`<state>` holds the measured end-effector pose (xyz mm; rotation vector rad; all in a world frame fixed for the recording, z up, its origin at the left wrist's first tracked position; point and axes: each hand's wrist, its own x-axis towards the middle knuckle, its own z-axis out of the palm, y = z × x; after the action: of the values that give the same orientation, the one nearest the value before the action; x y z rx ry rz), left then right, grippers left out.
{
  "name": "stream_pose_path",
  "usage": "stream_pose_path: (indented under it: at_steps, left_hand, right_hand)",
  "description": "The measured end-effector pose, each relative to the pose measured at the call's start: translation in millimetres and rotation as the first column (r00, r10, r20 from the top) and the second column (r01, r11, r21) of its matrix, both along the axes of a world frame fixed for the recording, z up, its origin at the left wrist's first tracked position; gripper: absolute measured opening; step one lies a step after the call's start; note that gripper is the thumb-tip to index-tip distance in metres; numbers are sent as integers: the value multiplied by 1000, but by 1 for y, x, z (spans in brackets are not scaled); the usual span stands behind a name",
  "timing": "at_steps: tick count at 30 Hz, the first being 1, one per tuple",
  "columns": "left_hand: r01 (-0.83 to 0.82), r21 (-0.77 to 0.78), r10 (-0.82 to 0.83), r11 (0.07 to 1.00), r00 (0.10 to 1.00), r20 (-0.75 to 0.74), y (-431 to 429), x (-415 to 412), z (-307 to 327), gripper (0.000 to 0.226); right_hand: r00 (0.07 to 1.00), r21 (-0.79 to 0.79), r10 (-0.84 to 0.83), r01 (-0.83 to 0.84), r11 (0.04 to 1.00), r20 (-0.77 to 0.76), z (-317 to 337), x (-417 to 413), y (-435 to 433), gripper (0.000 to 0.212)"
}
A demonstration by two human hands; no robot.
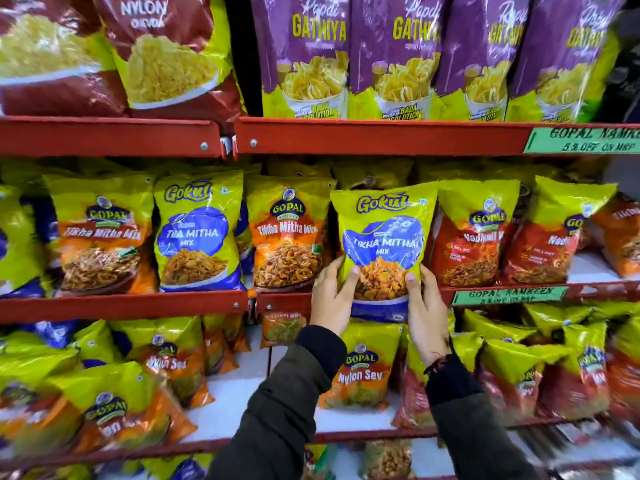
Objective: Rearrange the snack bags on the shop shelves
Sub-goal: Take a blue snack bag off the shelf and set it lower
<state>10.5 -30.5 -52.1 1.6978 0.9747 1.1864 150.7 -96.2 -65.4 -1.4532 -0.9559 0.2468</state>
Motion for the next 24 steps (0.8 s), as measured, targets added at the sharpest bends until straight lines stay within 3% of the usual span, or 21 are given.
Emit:
stream_pose_path:
  at_steps: [3,7,10,12,15,17,24]
  left_hand:
    - [-29,-38,30,999,999,26,-26,-26,-24,53]
    - [-120,-124,126,985,991,42,-51,-67,-63,47]
    - [-178,-181,184,967,983,19,-61,-99,-96,30]
    - [-230,-238,233,943,972,-16,-66,-118,-118,31]
    - [-290,-345,286,893,956,-62,-70,-143,-156,55]
    - [-280,-429,277,859,958,-71,-64,-157,-180,55]
    - [-272,-634,220,724,962,-162,0,-179,-239,37]
  right_hand:
    - [1000,-32,23,-23,999,0,-25,-28,-21,60]
    - [993,-142,117,-116,983,-5,-65,-66,-44,98]
    - [975,-189,215,-222,957,-56,-97,-98,-54,102]
    - [960,-250,258,-277,928,-105,-120,-118,-56,107]
    - [944,-350,316,-329,877,-96,-156,-139,-54,71]
    - [933,-420,342,-357,834,-114,-179,-148,-44,45]
    - [927,-633,356,-347,692,-119,-222,-167,22,43]
